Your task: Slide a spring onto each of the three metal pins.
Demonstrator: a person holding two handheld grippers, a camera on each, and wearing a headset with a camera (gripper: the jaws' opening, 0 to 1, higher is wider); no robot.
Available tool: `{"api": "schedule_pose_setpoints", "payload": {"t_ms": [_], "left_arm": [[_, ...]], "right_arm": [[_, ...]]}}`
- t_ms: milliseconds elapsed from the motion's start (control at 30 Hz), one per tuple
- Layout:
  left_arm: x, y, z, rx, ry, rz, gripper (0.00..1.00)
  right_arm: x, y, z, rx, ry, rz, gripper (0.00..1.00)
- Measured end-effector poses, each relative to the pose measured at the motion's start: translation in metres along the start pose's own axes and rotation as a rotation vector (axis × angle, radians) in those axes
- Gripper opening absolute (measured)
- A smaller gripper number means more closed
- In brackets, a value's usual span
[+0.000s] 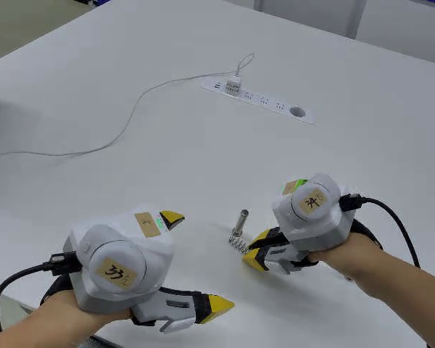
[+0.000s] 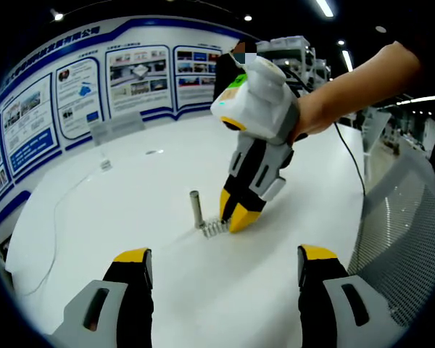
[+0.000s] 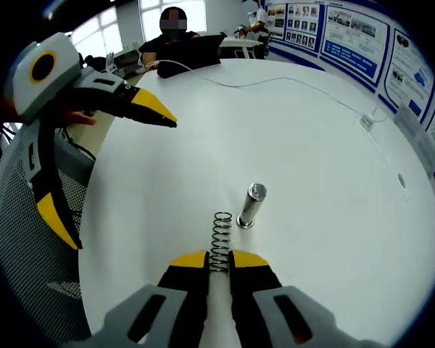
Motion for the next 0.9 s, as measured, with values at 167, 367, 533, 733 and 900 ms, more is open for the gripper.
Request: {"api": "schedule_pose_setpoints", "payload": {"t_ms": [167, 367, 533, 733, 900], "left_arm": [[-0.001, -0.002, 0.001, -0.009, 0.009, 0.010, 0.84], [-0.002, -0.007, 0.002, -0.024, 0.016, 0.032, 0.83], [-0.003, -0.013, -0.002, -0.018, -0.007, 0.066, 0.83], [-0.003, -0.023, -0.002, -0.053, -0.005, 0.108, 0.76], [-0.003, -0.033, -0.004, -0.070, -0.013, 0.165, 0.72]], "right_arm": [[0.004, 0.004, -0.001, 0.040, 0.009, 0.024, 0.11], [0.018, 0.008, -0.006, 0.041, -0.033, 0.030, 0.11], [0.033, 0.018, -0.015, 0.078, -0.075, 0.026, 0.11], [0.049, 0.034, -0.018, 0.167, -0.092, 0.025, 0.11], [0.058, 0.049, -0.017, 0.257, -0.096, 0.013, 0.11]]}}
Point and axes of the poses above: the centre of the closed fingertips' face, and the gripper's own axes: x roughly backward along the fingers, y roughly to its left, z roughly out of its underside, the point moved 4 cm from there along x, roughly backward along the fingers, and after that the axes turned 8 degrees about x, right-handed, at the moved point
